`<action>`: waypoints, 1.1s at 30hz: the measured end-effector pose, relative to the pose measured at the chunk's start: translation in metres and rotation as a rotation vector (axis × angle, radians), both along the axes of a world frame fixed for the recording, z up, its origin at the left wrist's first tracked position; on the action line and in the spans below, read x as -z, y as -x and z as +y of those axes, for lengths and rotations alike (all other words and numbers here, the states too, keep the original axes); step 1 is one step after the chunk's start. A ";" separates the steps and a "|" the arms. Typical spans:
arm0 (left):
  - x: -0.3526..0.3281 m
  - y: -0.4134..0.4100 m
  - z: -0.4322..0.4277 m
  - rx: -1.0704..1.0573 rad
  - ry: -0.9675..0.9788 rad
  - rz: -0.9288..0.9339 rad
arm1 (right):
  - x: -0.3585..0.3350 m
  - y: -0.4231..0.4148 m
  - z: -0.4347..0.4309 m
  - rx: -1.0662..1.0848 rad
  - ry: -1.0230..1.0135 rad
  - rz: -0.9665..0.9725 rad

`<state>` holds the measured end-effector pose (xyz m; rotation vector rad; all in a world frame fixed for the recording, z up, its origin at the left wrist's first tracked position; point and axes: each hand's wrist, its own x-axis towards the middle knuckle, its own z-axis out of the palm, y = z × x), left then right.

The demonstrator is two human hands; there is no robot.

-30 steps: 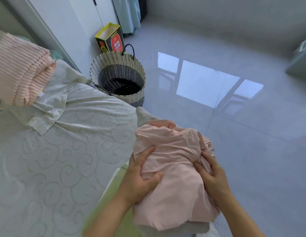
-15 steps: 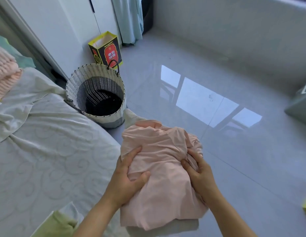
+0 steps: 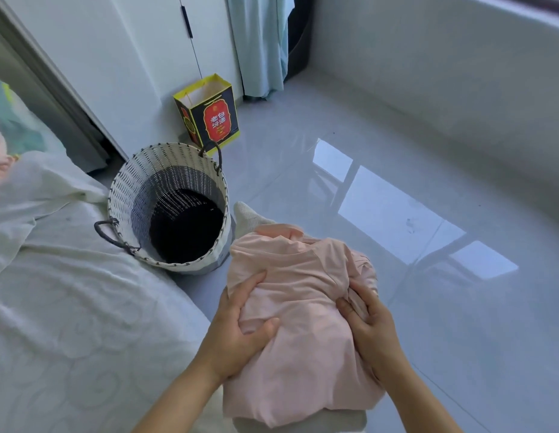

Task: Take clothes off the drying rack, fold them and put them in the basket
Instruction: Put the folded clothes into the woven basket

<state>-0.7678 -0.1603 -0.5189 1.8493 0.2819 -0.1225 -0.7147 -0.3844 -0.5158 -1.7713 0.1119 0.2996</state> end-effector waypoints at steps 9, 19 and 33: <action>0.025 -0.107 -0.004 -0.151 0.056 -0.006 | 0.023 -0.142 0.006 -0.147 0.002 0.040; 0.047 -0.149 0.102 -0.399 -0.012 -0.036 | 0.048 -0.238 0.138 -0.421 -0.061 0.049; 0.186 -0.239 0.364 -0.602 -0.004 0.049 | 0.194 -0.361 0.437 -0.669 0.050 0.072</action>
